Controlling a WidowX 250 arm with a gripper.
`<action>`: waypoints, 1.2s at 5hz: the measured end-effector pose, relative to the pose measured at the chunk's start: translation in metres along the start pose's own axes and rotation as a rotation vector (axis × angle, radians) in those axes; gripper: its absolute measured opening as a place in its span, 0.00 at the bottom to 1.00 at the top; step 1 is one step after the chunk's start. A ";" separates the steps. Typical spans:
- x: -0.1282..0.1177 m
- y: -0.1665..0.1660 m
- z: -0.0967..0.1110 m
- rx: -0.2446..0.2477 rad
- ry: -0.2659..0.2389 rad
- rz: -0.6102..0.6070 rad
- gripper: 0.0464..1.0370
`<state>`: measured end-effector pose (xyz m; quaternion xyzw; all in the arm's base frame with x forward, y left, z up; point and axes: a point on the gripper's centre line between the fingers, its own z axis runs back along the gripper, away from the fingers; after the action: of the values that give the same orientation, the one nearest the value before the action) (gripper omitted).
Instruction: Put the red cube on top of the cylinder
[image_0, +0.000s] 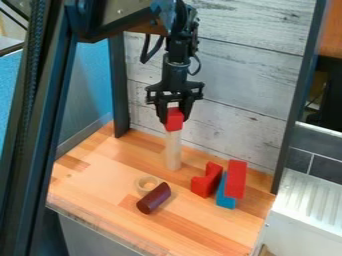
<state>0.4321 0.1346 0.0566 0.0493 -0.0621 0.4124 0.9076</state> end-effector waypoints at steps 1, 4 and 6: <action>-0.004 0.000 0.000 0.001 0.024 0.002 0.54; 0.001 -0.003 0.001 0.003 0.017 0.004 0.54; 0.004 -0.005 0.001 -0.002 0.027 0.010 0.59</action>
<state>0.4385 0.1336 0.0583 0.0426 -0.0508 0.4173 0.9064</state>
